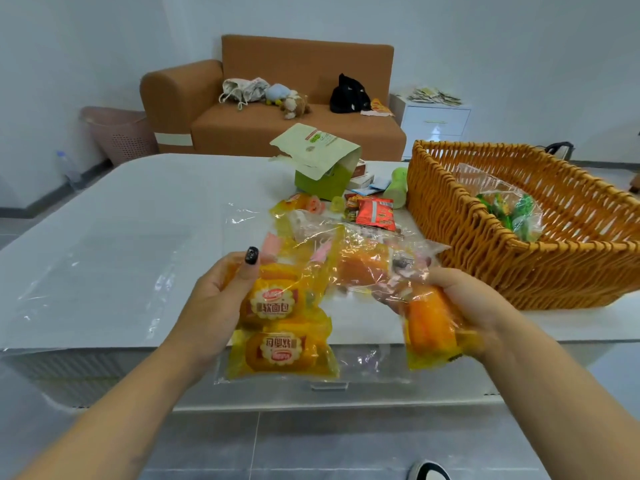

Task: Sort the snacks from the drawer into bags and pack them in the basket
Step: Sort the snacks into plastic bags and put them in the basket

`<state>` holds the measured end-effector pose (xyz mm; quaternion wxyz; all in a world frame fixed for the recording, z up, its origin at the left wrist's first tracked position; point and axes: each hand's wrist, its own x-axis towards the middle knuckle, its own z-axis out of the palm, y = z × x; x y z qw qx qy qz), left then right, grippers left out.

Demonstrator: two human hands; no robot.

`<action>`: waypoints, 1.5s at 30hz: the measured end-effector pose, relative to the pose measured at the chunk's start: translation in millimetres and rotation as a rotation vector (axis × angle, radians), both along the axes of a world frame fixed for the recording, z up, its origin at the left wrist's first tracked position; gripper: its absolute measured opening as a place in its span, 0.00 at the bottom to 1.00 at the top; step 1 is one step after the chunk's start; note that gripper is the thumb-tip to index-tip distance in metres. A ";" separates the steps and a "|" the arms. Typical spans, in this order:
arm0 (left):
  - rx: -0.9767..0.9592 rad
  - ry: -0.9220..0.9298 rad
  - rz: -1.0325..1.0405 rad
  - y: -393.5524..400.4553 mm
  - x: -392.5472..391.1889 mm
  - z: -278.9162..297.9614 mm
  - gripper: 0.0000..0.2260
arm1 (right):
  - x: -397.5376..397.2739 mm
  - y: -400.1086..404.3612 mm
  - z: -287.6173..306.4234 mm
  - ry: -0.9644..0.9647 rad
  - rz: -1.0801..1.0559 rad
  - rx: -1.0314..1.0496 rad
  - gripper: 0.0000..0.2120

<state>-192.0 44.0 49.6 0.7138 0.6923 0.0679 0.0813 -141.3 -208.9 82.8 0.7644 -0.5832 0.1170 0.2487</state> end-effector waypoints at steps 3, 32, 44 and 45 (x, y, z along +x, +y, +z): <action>-0.028 0.038 0.027 -3.7 2.6 -3.7 0.18 | -0.9 2.4 -5.2 0.067 -0.046 0.156 0.17; -0.103 0.270 0.002 12.0 -0.8 13.8 0.27 | -25.9 -5.4 6.2 -0.352 -0.059 -0.054 0.20; -0.095 0.194 -0.015 12.3 2.5 15.3 0.21 | -19.9 8.8 -2.5 -0.273 -0.073 0.105 0.24; -0.106 0.194 -0.022 12.6 2.9 14.9 0.20 | -20.0 9.6 -3.2 -0.246 -0.075 0.167 0.24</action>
